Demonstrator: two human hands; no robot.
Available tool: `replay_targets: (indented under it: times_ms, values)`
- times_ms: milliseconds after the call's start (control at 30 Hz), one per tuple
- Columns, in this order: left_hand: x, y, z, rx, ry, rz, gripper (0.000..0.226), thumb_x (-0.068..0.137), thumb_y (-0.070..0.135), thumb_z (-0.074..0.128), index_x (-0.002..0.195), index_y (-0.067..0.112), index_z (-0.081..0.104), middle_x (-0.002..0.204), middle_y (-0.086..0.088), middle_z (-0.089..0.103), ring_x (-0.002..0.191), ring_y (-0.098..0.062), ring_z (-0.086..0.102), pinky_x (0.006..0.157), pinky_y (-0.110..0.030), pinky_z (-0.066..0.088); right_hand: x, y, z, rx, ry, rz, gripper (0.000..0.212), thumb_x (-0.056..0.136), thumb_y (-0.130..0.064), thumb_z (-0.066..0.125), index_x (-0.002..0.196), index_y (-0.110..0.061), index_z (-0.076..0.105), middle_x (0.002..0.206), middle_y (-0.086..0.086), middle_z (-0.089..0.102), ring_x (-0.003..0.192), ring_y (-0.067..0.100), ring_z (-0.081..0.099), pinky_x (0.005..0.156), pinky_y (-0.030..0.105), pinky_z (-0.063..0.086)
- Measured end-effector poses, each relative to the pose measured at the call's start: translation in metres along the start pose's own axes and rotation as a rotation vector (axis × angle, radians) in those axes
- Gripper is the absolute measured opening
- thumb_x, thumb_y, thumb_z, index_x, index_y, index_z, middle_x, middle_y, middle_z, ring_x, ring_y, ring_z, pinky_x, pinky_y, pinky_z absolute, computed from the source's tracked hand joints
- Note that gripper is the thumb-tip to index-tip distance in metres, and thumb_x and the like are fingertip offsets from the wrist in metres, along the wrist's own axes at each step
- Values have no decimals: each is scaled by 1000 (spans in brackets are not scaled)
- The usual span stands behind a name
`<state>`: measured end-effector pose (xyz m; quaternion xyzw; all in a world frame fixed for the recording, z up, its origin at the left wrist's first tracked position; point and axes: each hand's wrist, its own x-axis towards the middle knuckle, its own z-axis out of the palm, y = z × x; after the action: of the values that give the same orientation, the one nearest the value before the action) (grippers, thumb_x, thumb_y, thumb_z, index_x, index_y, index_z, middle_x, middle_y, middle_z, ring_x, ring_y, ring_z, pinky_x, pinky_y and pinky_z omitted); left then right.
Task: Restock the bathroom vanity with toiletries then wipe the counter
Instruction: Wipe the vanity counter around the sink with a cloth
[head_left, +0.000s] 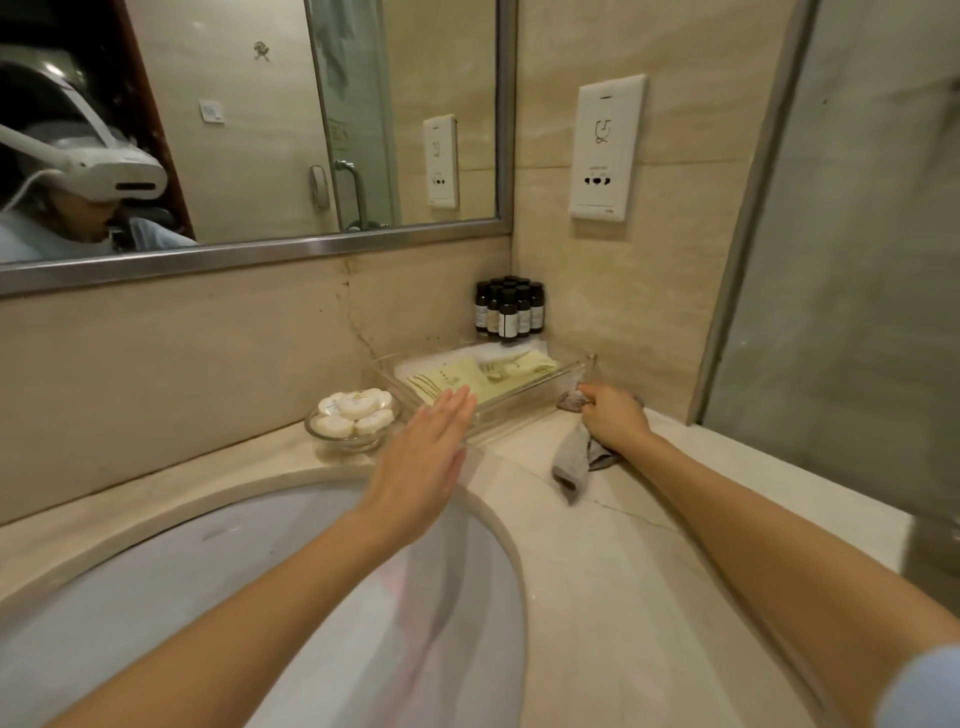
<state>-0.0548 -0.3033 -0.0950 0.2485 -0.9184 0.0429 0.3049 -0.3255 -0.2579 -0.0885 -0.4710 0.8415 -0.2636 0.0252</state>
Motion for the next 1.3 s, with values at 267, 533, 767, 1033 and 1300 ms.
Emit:
replay_targets:
  times_ms: [267,533,767,1033,1300]
  values:
    - [23,-3,10,-285,-5,-226,62,87,-11,50,140,19,43,150,3,35,142,-9,26,112,-15,12,-5,-1,2,-80,-67,-97,48,91,-8,40,138,-16,47,146,9,43,131,28,42,102,31,36]
    - [29,1,2,-283,-13,-280,57,89,-9,44,136,22,50,148,3,41,141,-11,29,116,-27,21,-77,-74,28,-43,-229,-547,58,87,-7,40,144,-22,40,152,1,35,139,18,33,111,30,29]
    - [37,-9,0,-299,-120,-301,53,92,-7,45,135,23,51,147,4,40,139,-11,33,114,-28,28,-46,-44,2,-170,-264,-413,56,91,-10,38,144,-26,37,151,-1,36,135,22,39,107,35,38]
    - [36,-11,2,-289,-114,-283,54,92,-8,38,135,22,51,147,6,40,141,-13,30,116,-34,27,-13,-13,-4,-230,-210,-288,51,94,-14,33,142,-26,40,149,-1,40,131,25,43,104,38,40]
    - [34,-15,4,-351,-92,-256,49,94,-5,40,135,22,51,147,7,40,141,-8,27,117,-26,19,9,19,-7,-224,-127,-71,57,92,-10,35,146,-28,33,145,9,45,125,31,49,99,36,44]
